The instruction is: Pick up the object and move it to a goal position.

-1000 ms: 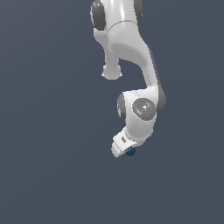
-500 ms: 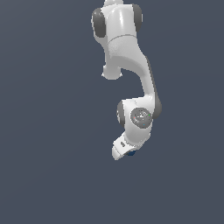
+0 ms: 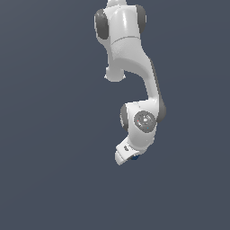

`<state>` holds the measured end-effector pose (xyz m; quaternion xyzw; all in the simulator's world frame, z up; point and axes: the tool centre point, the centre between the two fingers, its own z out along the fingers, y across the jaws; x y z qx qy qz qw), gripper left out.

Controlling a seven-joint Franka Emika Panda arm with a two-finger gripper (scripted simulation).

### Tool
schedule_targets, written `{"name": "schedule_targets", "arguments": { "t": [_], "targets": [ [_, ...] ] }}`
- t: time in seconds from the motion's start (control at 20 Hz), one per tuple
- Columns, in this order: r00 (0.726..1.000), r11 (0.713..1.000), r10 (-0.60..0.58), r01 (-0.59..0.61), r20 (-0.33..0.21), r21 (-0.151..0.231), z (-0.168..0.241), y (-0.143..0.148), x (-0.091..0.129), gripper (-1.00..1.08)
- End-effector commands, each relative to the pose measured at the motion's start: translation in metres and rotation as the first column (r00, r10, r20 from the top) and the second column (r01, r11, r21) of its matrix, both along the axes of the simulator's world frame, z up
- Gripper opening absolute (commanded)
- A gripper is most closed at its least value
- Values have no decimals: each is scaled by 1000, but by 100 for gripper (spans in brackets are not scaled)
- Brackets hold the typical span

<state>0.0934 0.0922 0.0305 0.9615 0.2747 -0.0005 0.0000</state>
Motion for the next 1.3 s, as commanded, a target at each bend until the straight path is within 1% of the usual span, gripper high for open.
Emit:
{"name": "schedule_targets", "arguments": {
  "t": [0.0,0.45,0.95,1.25],
  "targets": [
    [1000,1000,0,0,1,0,0,0,0,-100],
    [1000,1000,0,0,0,0,7,-1,-3,-100],
    [1000,1000,0,0,1,0,47,-3,-22,-100],
    [1000,1000,0,0,1,0,61,-4,-27,-100]
  ]
}}
